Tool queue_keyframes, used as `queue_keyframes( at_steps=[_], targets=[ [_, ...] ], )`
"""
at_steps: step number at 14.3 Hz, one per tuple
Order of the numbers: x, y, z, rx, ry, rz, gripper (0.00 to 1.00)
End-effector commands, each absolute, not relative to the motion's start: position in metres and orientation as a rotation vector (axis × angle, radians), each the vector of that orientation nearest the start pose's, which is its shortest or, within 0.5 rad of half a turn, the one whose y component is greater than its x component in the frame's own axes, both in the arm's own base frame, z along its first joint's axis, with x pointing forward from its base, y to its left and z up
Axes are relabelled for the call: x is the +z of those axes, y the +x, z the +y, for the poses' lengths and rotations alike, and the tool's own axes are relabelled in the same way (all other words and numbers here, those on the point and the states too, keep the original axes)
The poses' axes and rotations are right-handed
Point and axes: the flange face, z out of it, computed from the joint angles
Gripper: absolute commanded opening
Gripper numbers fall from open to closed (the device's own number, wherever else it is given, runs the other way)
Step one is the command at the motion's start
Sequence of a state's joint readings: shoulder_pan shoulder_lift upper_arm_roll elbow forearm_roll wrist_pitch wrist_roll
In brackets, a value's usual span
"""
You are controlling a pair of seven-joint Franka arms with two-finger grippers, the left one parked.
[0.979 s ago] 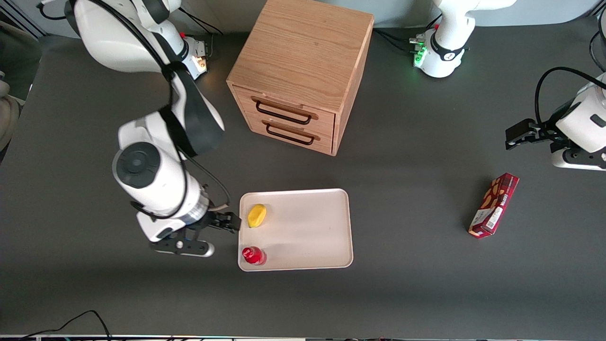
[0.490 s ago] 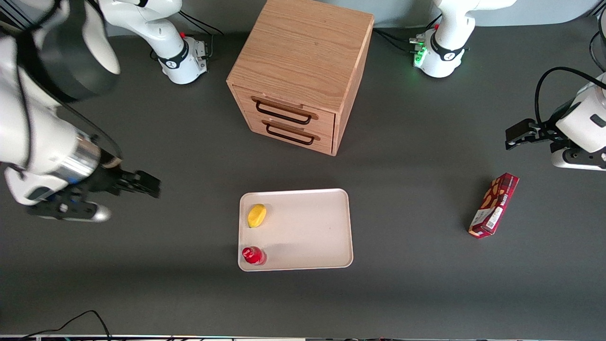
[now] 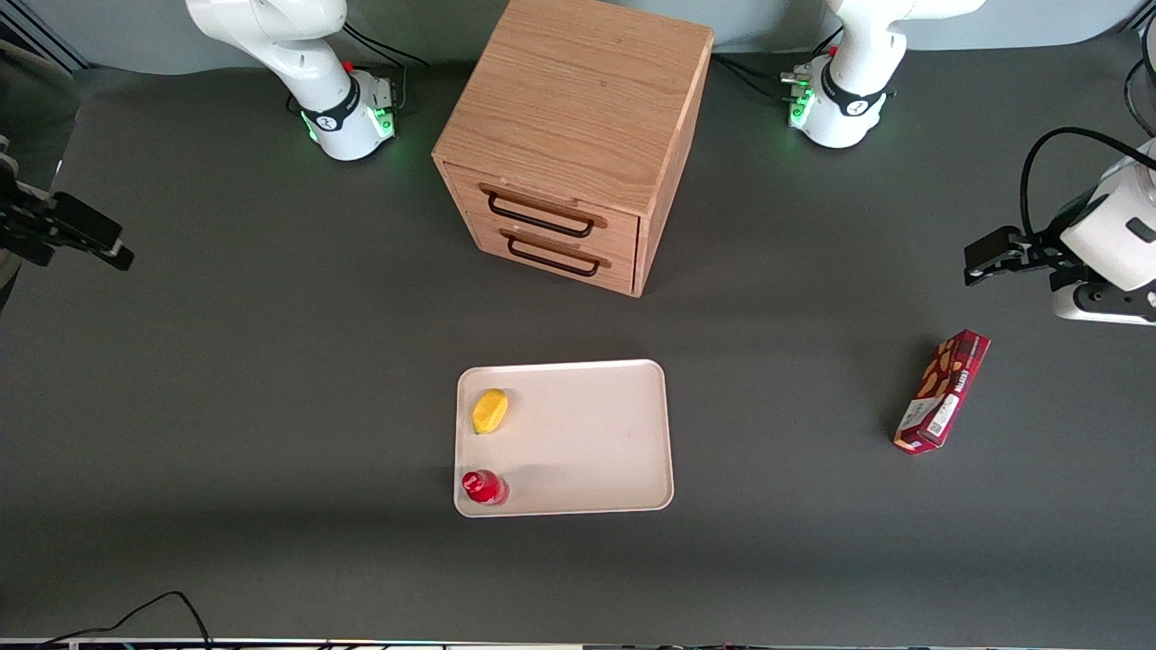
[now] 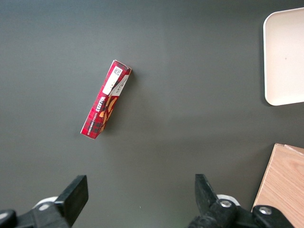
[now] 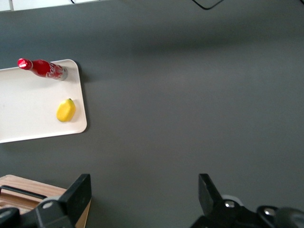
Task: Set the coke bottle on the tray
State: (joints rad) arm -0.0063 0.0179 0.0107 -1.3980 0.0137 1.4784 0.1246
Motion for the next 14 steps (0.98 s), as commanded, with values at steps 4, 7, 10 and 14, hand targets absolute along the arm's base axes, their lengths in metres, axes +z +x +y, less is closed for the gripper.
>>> queue_keyframes(
  at_steps=[4,7,10,14],
  targets=[
    [0.673,0.556,0.017,-0.030,-3.125,0.164,1.00],
    [0.652,0.572,-0.004,0.000,-3.108,0.190,1.00],
    [0.655,0.588,-0.013,-0.063,-3.080,0.216,1.00],
    [0.664,0.594,-0.011,-0.084,-3.077,0.205,1.00]
  ],
)
